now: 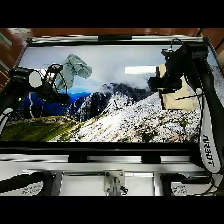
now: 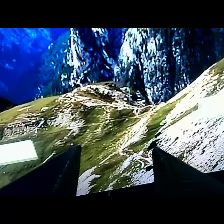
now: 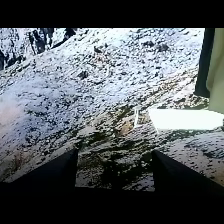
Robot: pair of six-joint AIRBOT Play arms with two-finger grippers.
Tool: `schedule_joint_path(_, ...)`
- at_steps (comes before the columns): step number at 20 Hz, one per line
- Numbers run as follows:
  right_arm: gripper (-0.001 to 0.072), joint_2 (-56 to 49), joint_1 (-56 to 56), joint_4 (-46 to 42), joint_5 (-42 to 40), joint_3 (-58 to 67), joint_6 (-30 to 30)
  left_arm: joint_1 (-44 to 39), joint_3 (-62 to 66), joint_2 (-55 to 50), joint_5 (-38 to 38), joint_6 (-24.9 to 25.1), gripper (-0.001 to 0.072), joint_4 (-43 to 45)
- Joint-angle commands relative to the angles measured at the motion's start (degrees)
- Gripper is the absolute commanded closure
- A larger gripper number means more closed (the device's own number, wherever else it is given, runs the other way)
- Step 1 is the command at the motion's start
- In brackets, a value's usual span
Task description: Fold the shirts.
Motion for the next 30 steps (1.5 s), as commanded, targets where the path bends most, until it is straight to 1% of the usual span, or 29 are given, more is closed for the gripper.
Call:
schedule_joint_path(1, 0.0146, 0.0, 0.0, 0.0, 0.0, 0.0, 0.0, 0.0, 0.0, 0.0, 0.0, 0.0, 0.0165, 0.0)
schedule_joint_path(17, 0.0146, 0.0, 0.0, 0.0, 1.0, 0.0, 0.2, 0.0, 0.0, -0.1, 0.2, -0.2, 0.0165, -0.8)
schedule_joint_path(21, 0.0146, 0.0, 0.0, -1.2, 8.9, 0.0, 0.0, -0.1, 0.0, -2.6, 8.4, -0.2, 0.0165, -0.9)
schedule_joint_path(25, 0.0146, 0.0, 0.0, -1.7, 16.5, 0.0, 0.0, -0.2, 0.0, -5.4, 9.4, -0.2, 0.0163, -1.3)
schedule_joint_path(27, 0.0146, 0.0, 0.0, -1.8, 20.4, 0.0, 0.0, 0.2, 0.5, -6.7, 18.3, -0.2, 0.0152, -0.8)
schedule_joint_path(28, 0.0146, 0.0, 0.0, -1.6, 22.1, 0.0, 0.0, 1.0, 2.1, -7.8, 22.9, -1.2, 0.0106, 0.2)
schedule_joint_path(29, 0.0146, 0.0, 0.0, -1.2, 23.1, 0.0, 0.0, 2.4, 5.4, -9.8, 26.7, -4.1, 0.0096, 1.2)
schedule_joint_path(30, 0.0146, 0.0, 0.0, -0.9, 23.3, 0.0, 0.0, 4.3, 9.7, -12.8, 29.0, -5.7, 0.0081, 1.3)
